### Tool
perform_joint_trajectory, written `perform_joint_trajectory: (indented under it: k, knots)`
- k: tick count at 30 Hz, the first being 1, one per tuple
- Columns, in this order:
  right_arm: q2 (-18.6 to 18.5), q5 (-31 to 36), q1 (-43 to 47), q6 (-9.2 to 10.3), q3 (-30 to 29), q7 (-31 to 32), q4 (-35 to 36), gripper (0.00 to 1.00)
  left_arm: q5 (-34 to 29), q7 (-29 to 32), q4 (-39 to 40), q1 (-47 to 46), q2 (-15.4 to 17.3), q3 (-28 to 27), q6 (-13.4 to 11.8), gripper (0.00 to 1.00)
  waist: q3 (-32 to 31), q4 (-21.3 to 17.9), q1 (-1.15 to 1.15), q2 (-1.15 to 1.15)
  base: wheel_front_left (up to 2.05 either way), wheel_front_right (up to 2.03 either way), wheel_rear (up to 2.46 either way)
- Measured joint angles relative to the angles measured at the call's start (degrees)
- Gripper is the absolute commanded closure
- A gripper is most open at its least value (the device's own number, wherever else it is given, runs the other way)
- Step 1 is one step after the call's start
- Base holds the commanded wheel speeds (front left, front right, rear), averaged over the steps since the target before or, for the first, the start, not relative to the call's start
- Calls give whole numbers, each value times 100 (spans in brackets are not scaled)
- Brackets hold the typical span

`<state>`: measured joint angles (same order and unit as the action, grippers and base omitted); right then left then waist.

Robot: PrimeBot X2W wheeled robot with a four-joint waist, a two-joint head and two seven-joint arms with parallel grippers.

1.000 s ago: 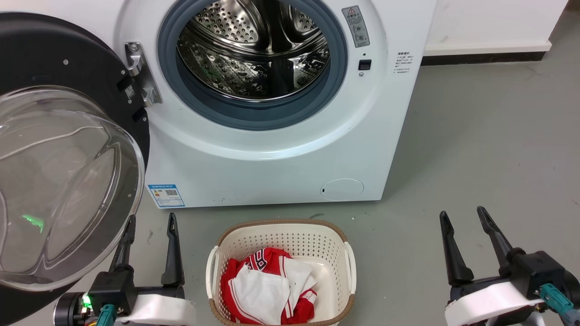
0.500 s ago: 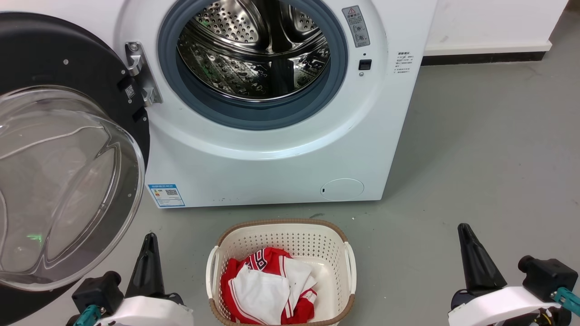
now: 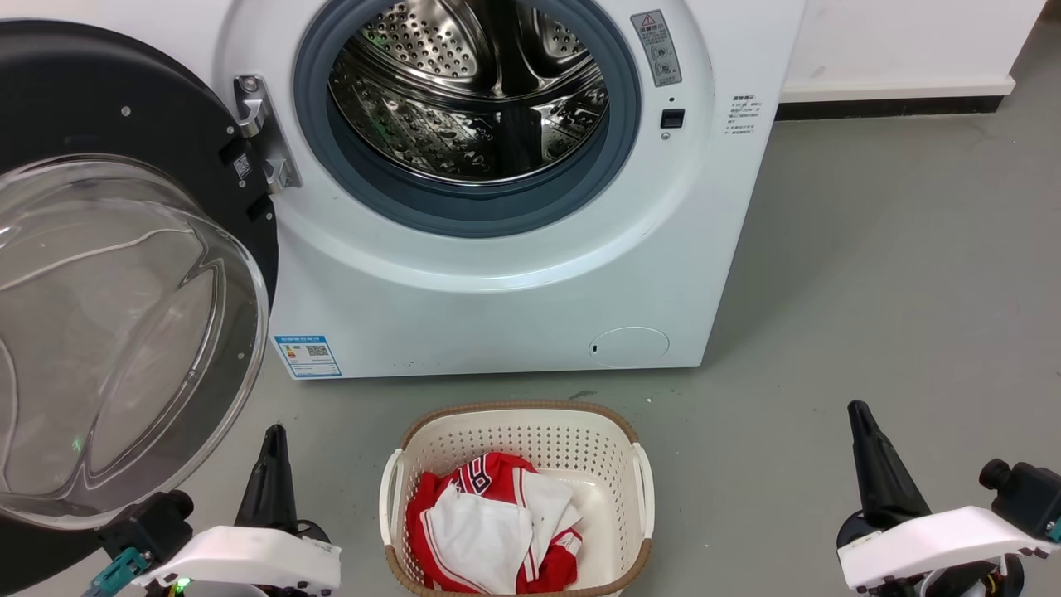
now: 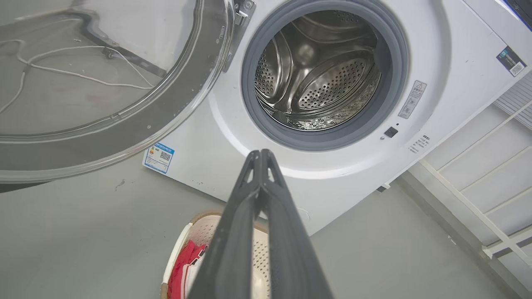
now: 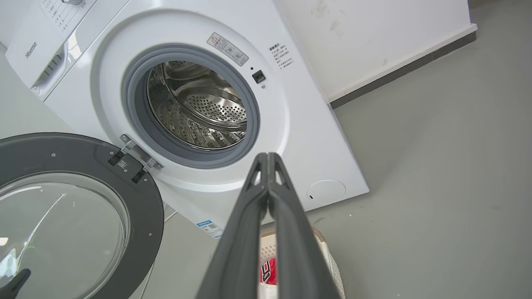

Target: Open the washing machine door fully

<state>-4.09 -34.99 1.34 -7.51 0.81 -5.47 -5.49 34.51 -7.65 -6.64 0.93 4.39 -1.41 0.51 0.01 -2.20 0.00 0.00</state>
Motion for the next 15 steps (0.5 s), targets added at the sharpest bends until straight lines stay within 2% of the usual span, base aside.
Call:
perform_joint_trajectory:
  k: [3,15]
  knots:
    - [-15,-476,-19,1,-19,57,-53,100,439,104,-56,-16,-11,-45,51,100,1,11,0,0,0,0,0]
    - [-42,-1482,-141,1,-68,201,-197,100,1404,348,-180,-133,-44,-120,160,100,3,38,0,0,0,0,0]
